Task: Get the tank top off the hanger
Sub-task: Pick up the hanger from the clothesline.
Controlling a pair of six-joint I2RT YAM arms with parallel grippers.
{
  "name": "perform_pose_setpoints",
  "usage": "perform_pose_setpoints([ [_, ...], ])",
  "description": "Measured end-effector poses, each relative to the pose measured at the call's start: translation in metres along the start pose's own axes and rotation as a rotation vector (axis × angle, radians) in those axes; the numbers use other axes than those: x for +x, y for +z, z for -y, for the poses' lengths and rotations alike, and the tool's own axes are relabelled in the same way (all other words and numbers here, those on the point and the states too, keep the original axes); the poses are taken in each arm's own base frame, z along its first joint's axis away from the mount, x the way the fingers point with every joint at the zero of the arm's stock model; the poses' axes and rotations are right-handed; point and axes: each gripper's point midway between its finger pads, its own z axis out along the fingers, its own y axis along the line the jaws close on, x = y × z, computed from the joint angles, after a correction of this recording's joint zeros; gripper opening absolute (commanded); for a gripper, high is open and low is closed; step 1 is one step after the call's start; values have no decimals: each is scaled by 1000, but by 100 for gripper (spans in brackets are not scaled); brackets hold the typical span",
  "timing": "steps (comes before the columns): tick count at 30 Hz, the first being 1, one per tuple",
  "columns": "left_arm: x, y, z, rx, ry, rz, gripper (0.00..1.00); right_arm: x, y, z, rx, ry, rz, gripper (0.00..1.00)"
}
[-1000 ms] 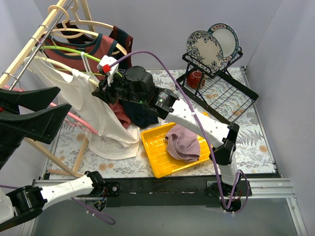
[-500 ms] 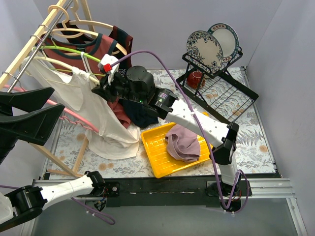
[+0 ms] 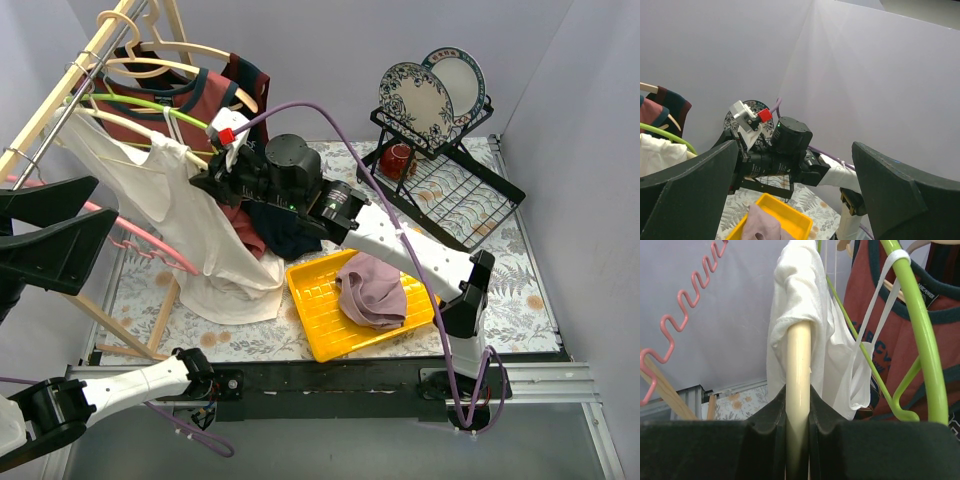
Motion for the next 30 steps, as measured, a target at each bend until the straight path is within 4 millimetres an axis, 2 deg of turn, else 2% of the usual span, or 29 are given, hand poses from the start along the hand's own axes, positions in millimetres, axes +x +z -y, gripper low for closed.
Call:
perform_pose_setpoints([
  [8,-5,-1,-5,-29,-9,17,98,-13,-8,0,0,-5,37,1],
  [12,-9,-2,-8,-50,-12,32,98,-9,-20,-2,-1,-5,31,1],
  [19,-10,0,-17,-101,-14,44,98,-15,-40,-6,-7,-6,36,1],
  [24,-2,12,-25,-153,-3,29,98,-15,-58,-8,-6,-27,39,1],
  [30,20,31,-41,-246,30,-18,95,-13,-81,-10,-4,-43,45,1],
])
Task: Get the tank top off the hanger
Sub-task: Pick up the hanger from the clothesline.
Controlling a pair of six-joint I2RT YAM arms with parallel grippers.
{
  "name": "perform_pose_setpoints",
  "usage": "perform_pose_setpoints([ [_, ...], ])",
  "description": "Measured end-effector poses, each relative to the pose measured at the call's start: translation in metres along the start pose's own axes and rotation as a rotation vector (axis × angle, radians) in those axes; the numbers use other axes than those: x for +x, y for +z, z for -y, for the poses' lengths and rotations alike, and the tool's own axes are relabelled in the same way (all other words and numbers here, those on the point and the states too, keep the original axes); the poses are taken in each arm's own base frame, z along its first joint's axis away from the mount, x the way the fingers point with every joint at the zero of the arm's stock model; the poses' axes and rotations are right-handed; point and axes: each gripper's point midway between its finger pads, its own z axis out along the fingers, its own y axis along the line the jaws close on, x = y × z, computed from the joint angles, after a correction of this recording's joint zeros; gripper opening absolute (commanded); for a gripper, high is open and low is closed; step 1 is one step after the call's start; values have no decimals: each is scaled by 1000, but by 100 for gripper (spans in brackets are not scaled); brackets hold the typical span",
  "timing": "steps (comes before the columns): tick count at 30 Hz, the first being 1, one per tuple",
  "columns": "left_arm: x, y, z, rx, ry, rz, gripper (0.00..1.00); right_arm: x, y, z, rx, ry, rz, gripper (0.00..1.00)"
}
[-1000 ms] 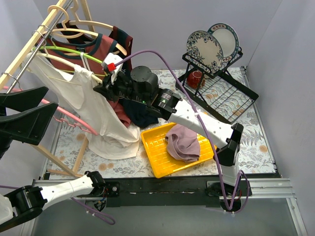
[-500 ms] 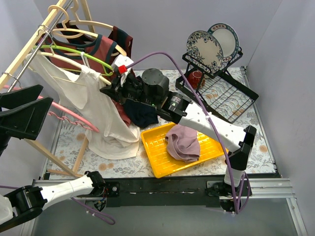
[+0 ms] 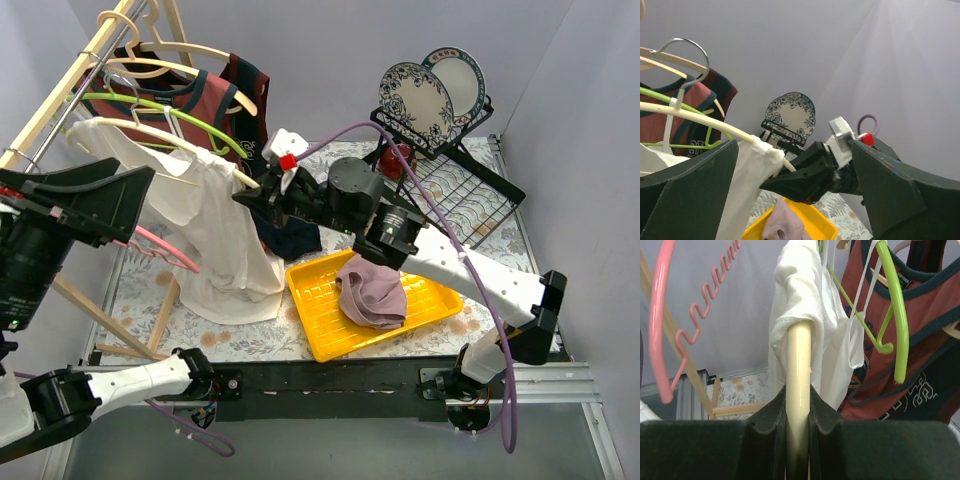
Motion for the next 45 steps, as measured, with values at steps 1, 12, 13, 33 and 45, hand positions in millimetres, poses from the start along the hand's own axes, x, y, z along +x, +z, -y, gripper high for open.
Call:
perform_pose_setpoints([
  [1,3,3,-2,-15,7,-5,93,2,-6,-1,0,0,-2,1],
  [12,36,35,-19,-147,119,-64,80,10,-74,-15,-7,63,12,1],
  [13,41,39,-20,-159,135,-75,78,9,-79,-16,-10,70,16,1],
  [33,79,67,-33,-234,281,-142,55,6,-108,-36,-90,102,34,1],
  [45,93,70,-39,-247,331,-171,0,8,-117,-42,-117,125,21,1],
])
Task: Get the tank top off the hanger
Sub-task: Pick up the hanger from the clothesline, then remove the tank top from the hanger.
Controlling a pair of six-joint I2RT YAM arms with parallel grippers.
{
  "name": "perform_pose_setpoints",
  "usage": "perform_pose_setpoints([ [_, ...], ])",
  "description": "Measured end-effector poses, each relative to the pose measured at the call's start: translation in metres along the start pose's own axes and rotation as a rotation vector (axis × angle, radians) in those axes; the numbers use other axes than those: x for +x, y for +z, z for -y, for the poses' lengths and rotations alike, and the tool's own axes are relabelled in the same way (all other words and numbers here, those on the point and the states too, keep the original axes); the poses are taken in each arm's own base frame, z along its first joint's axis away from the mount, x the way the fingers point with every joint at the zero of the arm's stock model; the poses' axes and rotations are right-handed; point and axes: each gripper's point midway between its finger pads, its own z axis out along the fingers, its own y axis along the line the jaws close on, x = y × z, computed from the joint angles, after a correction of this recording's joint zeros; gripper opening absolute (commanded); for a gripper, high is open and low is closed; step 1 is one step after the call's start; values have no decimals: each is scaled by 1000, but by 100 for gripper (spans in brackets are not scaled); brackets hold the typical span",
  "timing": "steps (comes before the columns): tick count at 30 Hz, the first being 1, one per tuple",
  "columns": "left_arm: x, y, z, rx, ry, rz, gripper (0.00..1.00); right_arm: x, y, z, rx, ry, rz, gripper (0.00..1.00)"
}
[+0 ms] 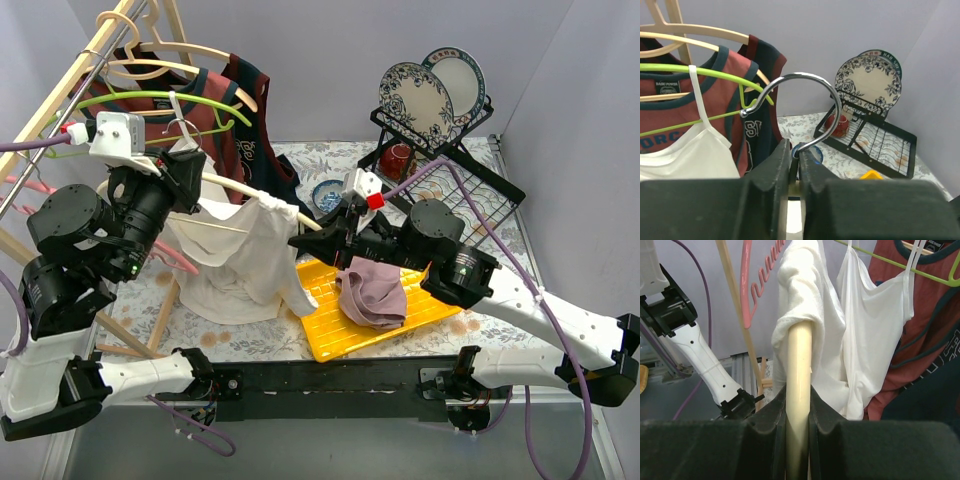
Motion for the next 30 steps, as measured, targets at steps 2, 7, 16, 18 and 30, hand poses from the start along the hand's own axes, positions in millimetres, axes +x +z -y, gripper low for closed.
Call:
perform_pose_setpoints([
  [2,4,0,-1,4,34,-15,0,0,-2,0,2,2,-4,1],
  [7,7,-1,1,20,53,-26,0,2,-6,1,15,16,-15,46],
  [16,14,5,2,-1,48,-45,0,-21,-45,13,169,84,21,78],
  [18,16,7,3,-5,50,-50,0,-31,-62,14,211,103,44,78],
  [30,29,13,-2,-57,71,-81,0,-121,-71,-6,164,215,184,65],
])
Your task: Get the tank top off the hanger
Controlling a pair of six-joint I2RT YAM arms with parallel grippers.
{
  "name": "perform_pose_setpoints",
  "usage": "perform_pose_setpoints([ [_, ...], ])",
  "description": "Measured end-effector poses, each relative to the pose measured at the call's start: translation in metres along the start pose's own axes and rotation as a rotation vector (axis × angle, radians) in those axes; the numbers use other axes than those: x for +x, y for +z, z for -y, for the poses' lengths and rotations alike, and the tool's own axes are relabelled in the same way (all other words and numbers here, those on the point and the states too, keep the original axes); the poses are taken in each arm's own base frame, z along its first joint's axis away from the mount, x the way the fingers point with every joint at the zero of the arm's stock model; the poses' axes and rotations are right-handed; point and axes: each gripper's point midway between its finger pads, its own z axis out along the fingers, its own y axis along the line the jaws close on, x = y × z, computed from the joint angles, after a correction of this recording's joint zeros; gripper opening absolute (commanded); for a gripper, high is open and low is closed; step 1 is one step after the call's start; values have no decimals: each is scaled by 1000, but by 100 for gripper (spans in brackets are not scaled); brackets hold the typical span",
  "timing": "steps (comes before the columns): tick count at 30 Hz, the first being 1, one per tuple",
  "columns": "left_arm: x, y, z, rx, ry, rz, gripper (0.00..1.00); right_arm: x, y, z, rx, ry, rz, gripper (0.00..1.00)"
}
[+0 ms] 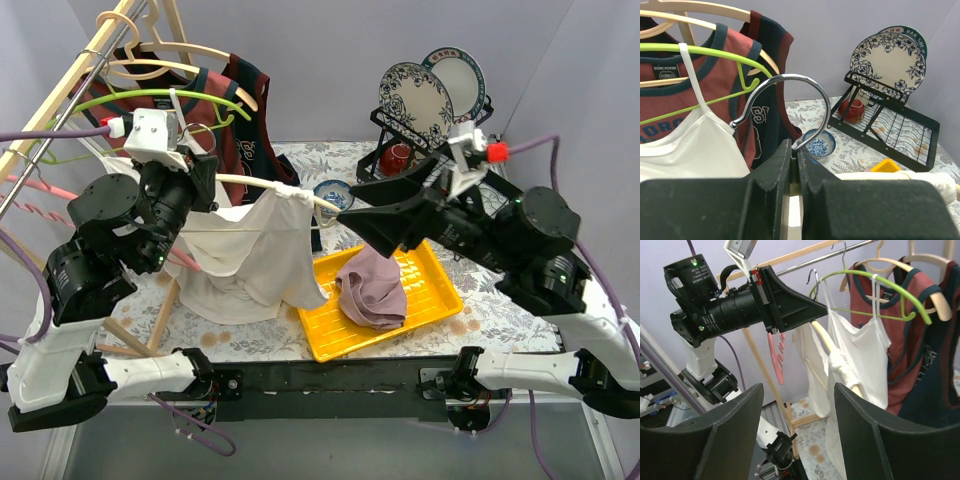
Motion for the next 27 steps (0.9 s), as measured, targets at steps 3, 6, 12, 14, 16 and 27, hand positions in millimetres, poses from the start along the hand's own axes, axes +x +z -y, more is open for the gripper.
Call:
perform_pose_setpoints([
  [3,-1,5,2,-20,-2,-10,0,13,20,1,-8,31,-42,65],
  [6,2,9,3,-38,2,-28,0,43,41,12,23,56,-117,65],
  [12,3,11,1,-61,3,-45,0,93,59,43,143,58,-243,65],
  [14,2,9,-1,-68,1,-44,0,95,59,49,176,51,-248,65],
  [16,0,8,-4,-78,-2,-42,0,92,58,53,201,45,-236,65],
  [27,4,10,-7,-109,7,-60,0,81,51,60,257,11,-196,65],
])
